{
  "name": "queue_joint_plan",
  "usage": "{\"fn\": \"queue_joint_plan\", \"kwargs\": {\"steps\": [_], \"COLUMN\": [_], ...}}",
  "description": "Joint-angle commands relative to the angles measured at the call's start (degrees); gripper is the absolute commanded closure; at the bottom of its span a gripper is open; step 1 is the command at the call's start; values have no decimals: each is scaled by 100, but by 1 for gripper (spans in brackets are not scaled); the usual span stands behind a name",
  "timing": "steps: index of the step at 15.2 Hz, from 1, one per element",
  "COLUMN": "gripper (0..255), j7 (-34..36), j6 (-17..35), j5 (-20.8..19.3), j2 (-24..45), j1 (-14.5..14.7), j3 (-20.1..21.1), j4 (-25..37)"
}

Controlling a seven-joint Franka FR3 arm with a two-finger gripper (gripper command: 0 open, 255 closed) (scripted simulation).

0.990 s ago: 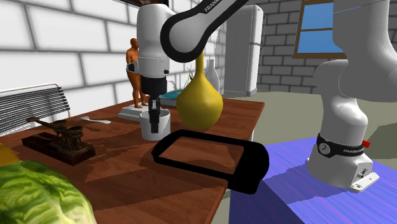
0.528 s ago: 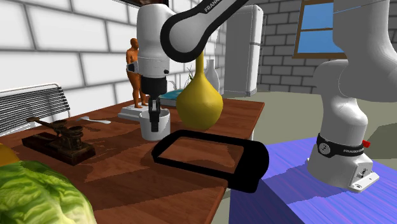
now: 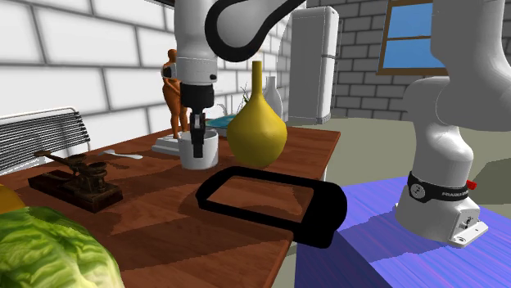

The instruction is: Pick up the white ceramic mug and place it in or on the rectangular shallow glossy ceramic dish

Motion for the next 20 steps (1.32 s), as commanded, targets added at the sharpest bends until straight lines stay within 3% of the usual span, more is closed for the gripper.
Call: {"fn": "queue_joint_plan", "kwargs": {"steps": [1,16,20], "gripper": [255,255,255], "j7": [7,11,421], "j6": [-140,-1210,-1095], "j5": [-15,-75,-249], "j2": [-81,-488,-1268], "j1": [6,26,218], "j3": [-2,-10,135], "j4": [58,727,-177]}}
